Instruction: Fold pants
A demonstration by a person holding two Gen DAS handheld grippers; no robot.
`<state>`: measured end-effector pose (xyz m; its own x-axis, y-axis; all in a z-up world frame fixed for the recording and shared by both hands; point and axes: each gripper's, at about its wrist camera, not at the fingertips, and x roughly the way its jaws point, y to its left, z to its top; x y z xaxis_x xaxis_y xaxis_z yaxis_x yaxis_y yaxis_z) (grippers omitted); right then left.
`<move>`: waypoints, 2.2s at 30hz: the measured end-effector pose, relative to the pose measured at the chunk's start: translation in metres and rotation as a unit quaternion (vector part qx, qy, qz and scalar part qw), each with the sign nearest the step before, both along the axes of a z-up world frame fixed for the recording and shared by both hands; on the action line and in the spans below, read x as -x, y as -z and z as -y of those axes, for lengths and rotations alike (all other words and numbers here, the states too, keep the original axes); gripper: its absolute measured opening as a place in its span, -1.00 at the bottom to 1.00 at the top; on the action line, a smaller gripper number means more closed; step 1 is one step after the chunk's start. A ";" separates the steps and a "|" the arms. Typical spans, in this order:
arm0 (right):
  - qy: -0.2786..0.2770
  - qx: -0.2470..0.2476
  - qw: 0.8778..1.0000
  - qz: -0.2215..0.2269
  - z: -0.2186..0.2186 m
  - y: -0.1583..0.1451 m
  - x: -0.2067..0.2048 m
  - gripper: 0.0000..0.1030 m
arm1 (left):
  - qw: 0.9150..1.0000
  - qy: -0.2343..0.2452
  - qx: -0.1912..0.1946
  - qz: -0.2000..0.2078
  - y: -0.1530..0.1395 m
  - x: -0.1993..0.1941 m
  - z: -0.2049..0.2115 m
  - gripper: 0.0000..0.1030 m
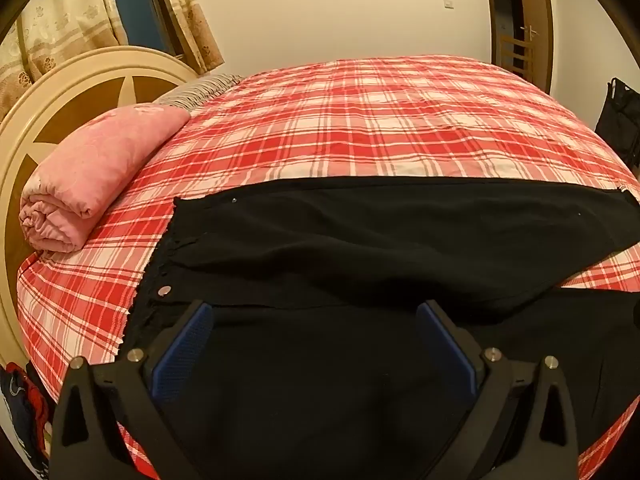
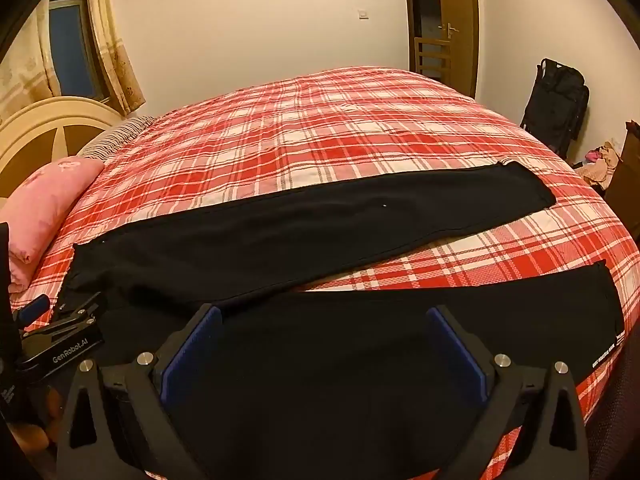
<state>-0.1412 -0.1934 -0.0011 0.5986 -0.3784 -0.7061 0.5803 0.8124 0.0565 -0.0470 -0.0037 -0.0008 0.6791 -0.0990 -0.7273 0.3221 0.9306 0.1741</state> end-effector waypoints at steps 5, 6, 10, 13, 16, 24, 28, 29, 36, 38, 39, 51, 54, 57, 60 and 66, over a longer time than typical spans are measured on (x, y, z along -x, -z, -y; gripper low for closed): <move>0.000 -0.002 1.000 -0.001 0.002 -0.002 -0.001 0.98 | 1.000 0.000 0.000 0.000 0.000 0.000 -0.001 1.00; 0.001 -0.002 1.000 -0.002 -0.006 0.000 -0.006 0.98 | 1.000 0.000 0.000 0.000 0.000 0.000 -0.001 1.00; 0.000 -0.001 1.000 -0.004 -0.008 -0.001 -0.005 0.98 | 1.000 0.000 -0.001 0.000 0.001 0.000 -0.002 1.00; 0.002 -0.003 1.000 -0.003 -0.008 -0.003 -0.005 0.98 | 1.000 0.001 -0.001 -0.002 0.002 0.001 -0.001 1.00; -0.001 0.001 1.000 -0.002 -0.007 0.001 -0.002 0.98 | 1.000 0.001 -0.001 -0.003 0.003 0.002 0.000 1.00; -0.005 0.000 1.000 -0.004 -0.006 0.002 -0.002 0.98 | 1.000 -0.002 0.000 -0.005 0.004 0.001 0.001 1.00; -0.006 0.002 1.000 -0.001 -0.006 0.004 -0.003 0.98 | 1.000 -0.002 0.001 -0.006 0.004 0.002 0.001 1.00; -0.006 0.001 1.000 -0.001 -0.006 0.004 -0.002 0.98 | 1.000 -0.003 0.001 -0.006 0.004 0.002 0.001 1.00; -0.007 0.006 1.000 -0.001 -0.006 0.005 -0.003 0.98 | 1.000 -0.003 0.002 -0.008 0.004 0.002 0.002 1.00; -0.008 0.005 1.000 0.004 -0.008 0.005 -0.003 0.98 | 1.000 -0.002 0.002 -0.008 0.004 0.002 0.003 1.00; -0.009 0.009 1.000 0.002 -0.008 0.006 -0.004 0.98 | 1.000 -0.002 0.001 -0.008 0.005 0.002 0.003 1.00; -0.010 0.018 1.000 -0.009 -0.009 0.009 -0.007 0.98 | 1.000 -0.004 0.002 -0.015 0.007 0.000 0.007 1.00; -0.011 0.013 1.000 -0.006 -0.010 0.009 -0.008 0.98 | 1.000 -0.004 0.002 -0.017 0.009 -0.001 0.007 1.00; -0.013 0.009 1.000 -0.012 -0.010 0.010 -0.009 0.98 | 1.000 -0.004 0.003 -0.017 0.009 -0.002 0.008 1.00; -0.014 0.003 1.000 -0.014 -0.009 0.011 -0.011 0.98 | 1.000 -0.004 0.002 -0.019 0.010 -0.002 0.007 1.00; -0.015 0.001 1.000 -0.018 -0.009 0.014 -0.014 0.98 | 1.000 -0.003 0.003 -0.023 0.013 -0.004 0.008 1.00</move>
